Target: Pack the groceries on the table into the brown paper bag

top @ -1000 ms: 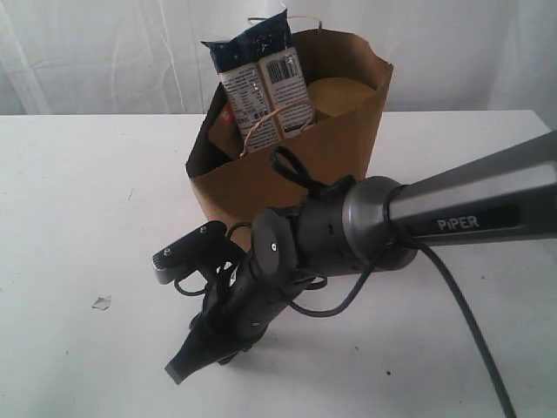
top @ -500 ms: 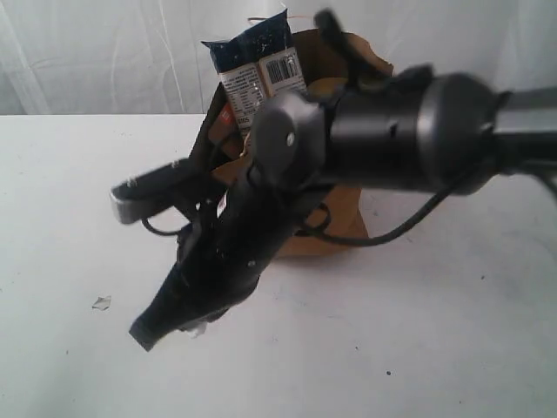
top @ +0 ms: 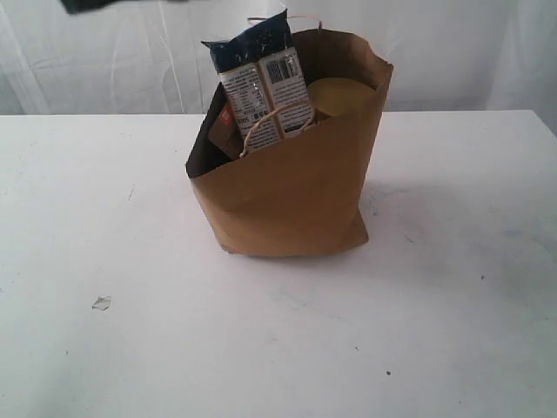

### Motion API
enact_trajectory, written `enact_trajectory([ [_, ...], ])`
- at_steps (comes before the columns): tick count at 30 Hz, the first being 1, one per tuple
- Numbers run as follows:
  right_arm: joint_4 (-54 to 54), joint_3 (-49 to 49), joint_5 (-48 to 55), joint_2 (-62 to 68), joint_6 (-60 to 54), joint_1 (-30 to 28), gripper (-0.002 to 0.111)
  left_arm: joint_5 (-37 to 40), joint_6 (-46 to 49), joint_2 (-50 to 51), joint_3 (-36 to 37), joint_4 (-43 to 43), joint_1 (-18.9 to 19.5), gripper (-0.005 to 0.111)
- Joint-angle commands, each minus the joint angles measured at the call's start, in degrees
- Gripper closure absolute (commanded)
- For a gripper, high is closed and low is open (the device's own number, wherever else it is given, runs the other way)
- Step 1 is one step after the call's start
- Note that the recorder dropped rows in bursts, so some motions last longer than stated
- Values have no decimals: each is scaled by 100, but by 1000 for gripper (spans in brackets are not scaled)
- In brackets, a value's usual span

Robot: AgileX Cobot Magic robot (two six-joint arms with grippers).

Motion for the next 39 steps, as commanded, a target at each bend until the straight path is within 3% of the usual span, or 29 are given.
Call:
enact_trajectory([
  [1,-1131,8,-730,329,-74,-226,108,-5,-29,-18,19,-25,10,107],
  [9,-3139,8,377,1169,3024,-1220,108,-5,-29,-18,19,-25,10,107],
  [18,-3251,-17,700,1119,3083,-1380,79,-5,-29,-18,19,-25,10,107],
  [24,-4029,-17,1896,614,3094,-1380,82,-5,-29,-18,19,-25,10,107],
  [26,-4975,-17,2770,362,3094,-1380,87,-5,-29,-18,19,-25,10,107],
  [29,-7307,-5,4479,248,3127,-1498,103,-5,-29,-18,19,-25,10,107],
  [30,-7618,-5,4582,248,3127,-1569,105,-5,-29,-18,19,-25,10,107],
  [34,-7778,-5,3946,269,3712,-2633,108,-5,-29,-18,19,-25,10,107],
  [39,-7534,-5,1981,756,6692,-4562,108,-5,-29,-18,19,-25,10,107],
])
